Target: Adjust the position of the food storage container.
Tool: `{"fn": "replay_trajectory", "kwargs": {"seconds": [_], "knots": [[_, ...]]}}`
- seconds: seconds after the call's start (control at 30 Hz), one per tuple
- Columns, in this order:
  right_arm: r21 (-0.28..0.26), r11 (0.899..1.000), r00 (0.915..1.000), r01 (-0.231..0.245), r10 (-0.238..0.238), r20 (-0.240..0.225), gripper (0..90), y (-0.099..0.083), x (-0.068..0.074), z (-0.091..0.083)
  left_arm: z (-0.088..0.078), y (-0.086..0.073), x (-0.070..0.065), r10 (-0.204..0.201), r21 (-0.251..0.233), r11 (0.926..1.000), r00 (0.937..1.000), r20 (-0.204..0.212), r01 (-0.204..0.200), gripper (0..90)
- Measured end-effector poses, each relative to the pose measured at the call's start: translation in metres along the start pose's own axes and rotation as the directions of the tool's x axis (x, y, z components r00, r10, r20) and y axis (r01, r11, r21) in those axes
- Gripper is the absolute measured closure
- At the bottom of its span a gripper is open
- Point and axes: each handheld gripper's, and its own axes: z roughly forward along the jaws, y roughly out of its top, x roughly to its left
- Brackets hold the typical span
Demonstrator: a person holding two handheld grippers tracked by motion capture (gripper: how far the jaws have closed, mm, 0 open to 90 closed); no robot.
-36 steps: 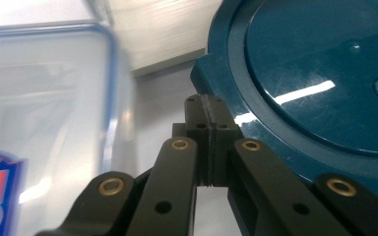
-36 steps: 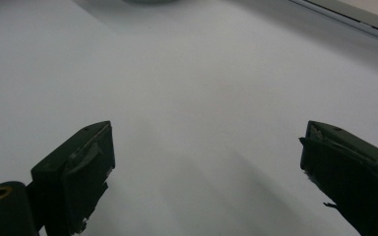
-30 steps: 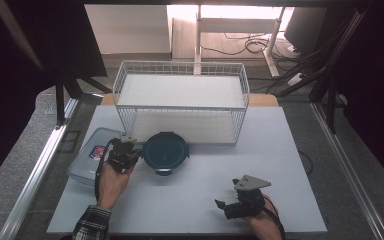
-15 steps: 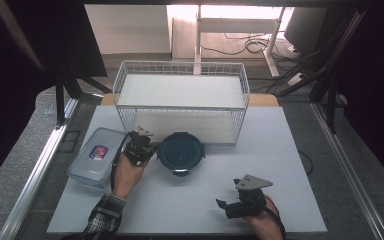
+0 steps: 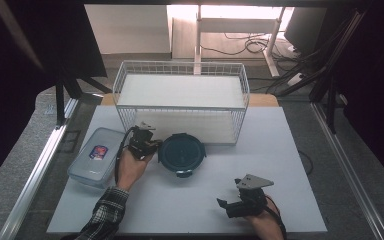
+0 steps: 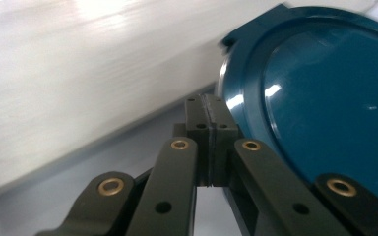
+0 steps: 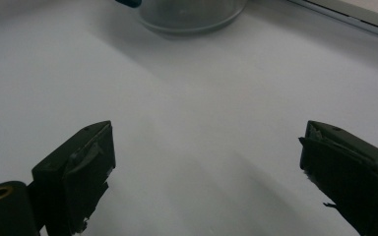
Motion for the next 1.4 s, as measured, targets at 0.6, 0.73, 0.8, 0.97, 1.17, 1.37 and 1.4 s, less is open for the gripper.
{"fn": "replay_trajectory", "kwargs": {"seconds": [0.6,0.73,0.8,0.97,1.17,1.37,1.4], "knots": [[-0.059,0.996,0.9927,-0.074,0.079,0.091,0.0,0.005,-0.007,-0.013,-0.003,-0.017,-0.047,0.000,0.015,0.9999,0.9830,0.184,-0.003,90.0],[-0.055,0.994,0.9904,-0.090,0.096,0.100,0.0,0.007,-0.011,-0.017,0.007,-0.016,-0.076,0.064,0.041,0.9962,0.9660,0.250,-0.077,90.0],[-0.055,0.993,0.9878,-0.107,0.113,0.107,0.0,0.008,-0.012,-0.020,0.009,-0.013,-0.089,0.088,0.040,0.9939,0.9594,0.268,-0.102,90.0],[-0.056,0.993,0.9856,-0.104,0.110,0.128,19.3,0.015,-0.012,-0.031,-0.006,-0.015,-0.086,0.165,-0.006,0.9860,0.9661,0.199,-0.167,89.8],[-0.032,0.999,0.9974,-0.012,0.014,0.070,55.0,0.037,-0.002,-0.030,-0.042,-0.039,-0.064,0.167,-0.092,0.9837,0.9755,0.144,-0.154,52.2],[0.018,0.998,0.9985,0.056,-0.056,-0.003,84.4,0.068,0.009,-0.001,-0.065,-0.073,-0.052,0.155,-0.166,0.9780,0.9731,0.171,-0.126,20.3],[0.022,0.998,0.9980,0.052,-0.051,-0.037,87.3,0.075,0.010,0.009,-0.067,-0.077,-0.052,0.156,-0.168,0.9774,0.9739,0.165,-0.128,16.1]]}}
